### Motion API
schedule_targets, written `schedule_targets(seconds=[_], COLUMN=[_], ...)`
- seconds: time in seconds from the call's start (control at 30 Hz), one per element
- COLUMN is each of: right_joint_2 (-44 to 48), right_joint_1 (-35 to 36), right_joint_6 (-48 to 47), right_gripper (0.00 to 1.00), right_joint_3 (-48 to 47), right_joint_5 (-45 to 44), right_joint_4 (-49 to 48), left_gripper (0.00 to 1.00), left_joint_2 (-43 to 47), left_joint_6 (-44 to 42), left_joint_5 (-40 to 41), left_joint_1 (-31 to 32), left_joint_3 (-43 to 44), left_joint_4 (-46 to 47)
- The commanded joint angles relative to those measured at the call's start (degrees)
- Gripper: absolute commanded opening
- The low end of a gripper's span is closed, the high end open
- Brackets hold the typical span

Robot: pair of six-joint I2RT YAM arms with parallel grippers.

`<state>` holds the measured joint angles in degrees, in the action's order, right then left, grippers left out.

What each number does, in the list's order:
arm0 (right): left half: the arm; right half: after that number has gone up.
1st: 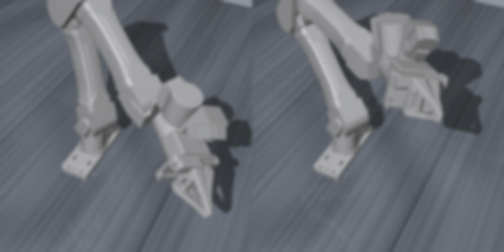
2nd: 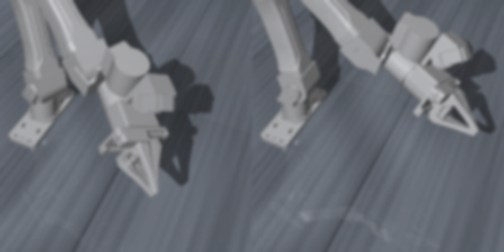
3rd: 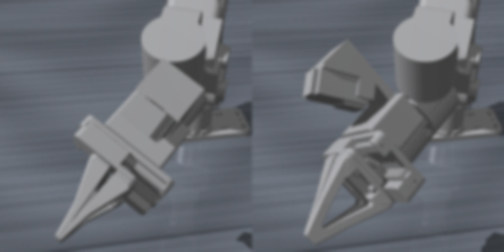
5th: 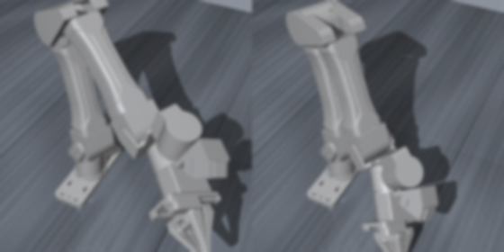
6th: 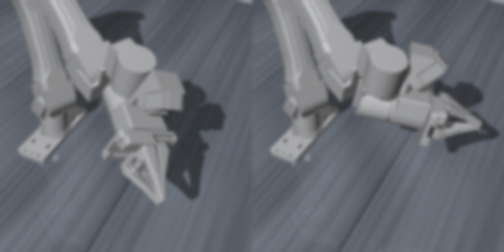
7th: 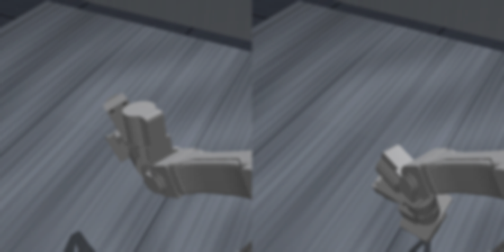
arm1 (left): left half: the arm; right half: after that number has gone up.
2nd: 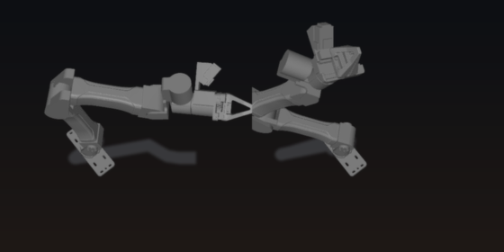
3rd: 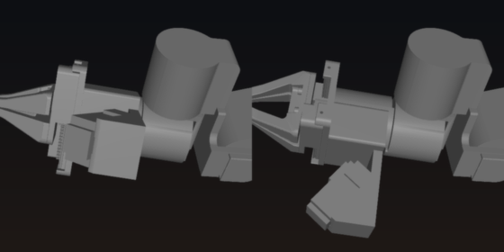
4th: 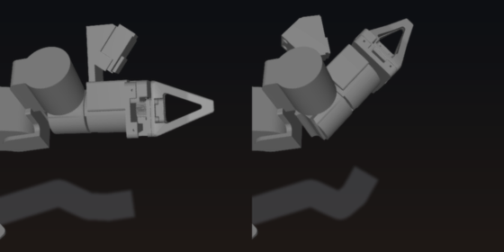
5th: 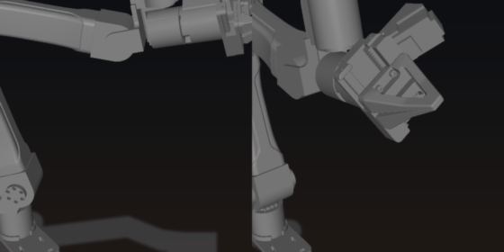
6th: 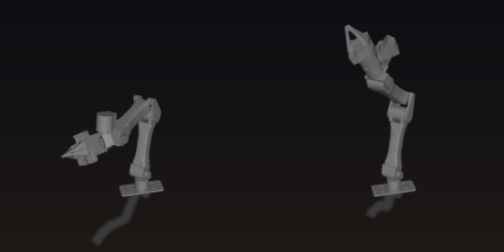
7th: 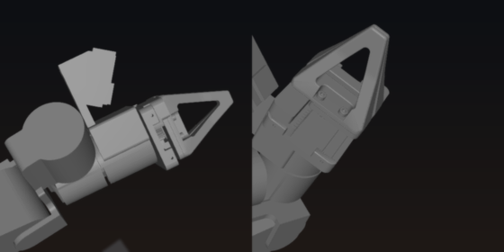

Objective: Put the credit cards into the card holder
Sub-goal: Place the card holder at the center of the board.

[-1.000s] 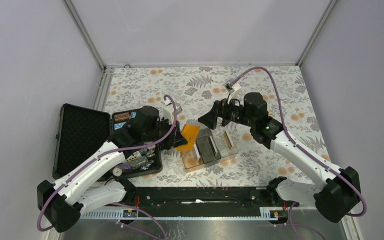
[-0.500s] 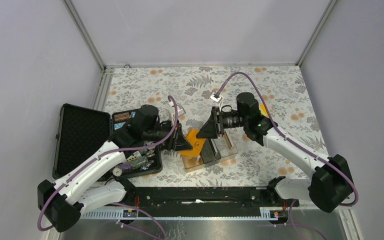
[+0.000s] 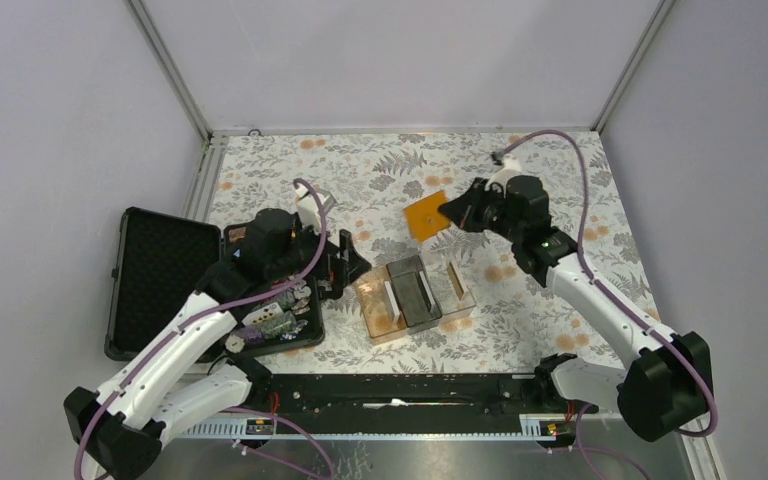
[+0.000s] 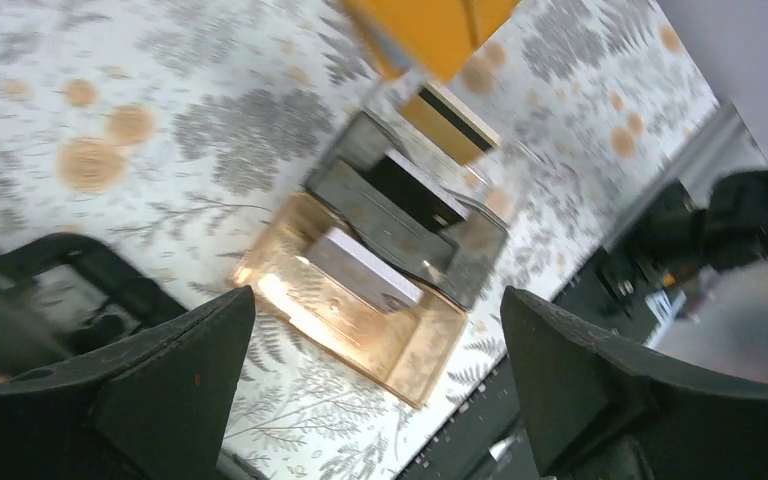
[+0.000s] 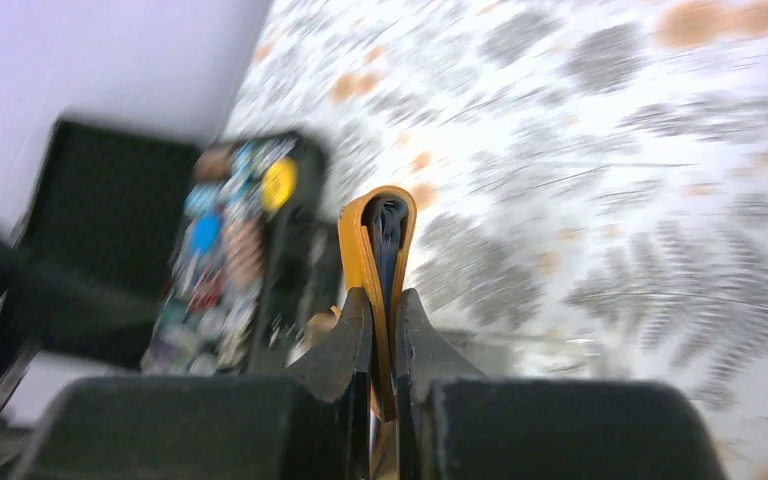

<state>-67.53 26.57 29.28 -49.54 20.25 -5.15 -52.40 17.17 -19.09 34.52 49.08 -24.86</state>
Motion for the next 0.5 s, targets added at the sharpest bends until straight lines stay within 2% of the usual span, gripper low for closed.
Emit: schedule_targets(seconds=[0.0,0.07,0.23,0.37,0.47], right_joint_2=[0.23,-0.38,-4.58,-8.82,-10.6], right_joint_1=[-6.57,-9.83,-14.78,-17.05,-17.92], right_joint_6=[4.94,6.26,6.74,6.31,7.85], right_gripper=[0.0,0.0,0.0,0.0,0.1], right_joint_3=[0.21,1.79,3.84,4.81,6.51], right_joint_5=[-19.56,-19.97,-23.45,-21.48,-19.03], right_joint_4=[-1.0,-3.28,-6.54,-7.05,-7.27], left_gripper=[0.99,0.99,0.99,0.99,0.99], left_joint_2=[2.78,3.55,5.49,7.15,8.19], left_joint_6=[1.94,2.58,4.78,10.02,10.96], left_joint_5=[13.29,18.32,23.81,22.48,22.18], left_joint_1=[-2.56,-2.79,-3.39,-7.83,-10.47], left_joint_3=[1.27,1.07,1.11,0.4,-0.01], left_joint_4=[-0.83,-1.75,-2.59,-2.46,-2.47])
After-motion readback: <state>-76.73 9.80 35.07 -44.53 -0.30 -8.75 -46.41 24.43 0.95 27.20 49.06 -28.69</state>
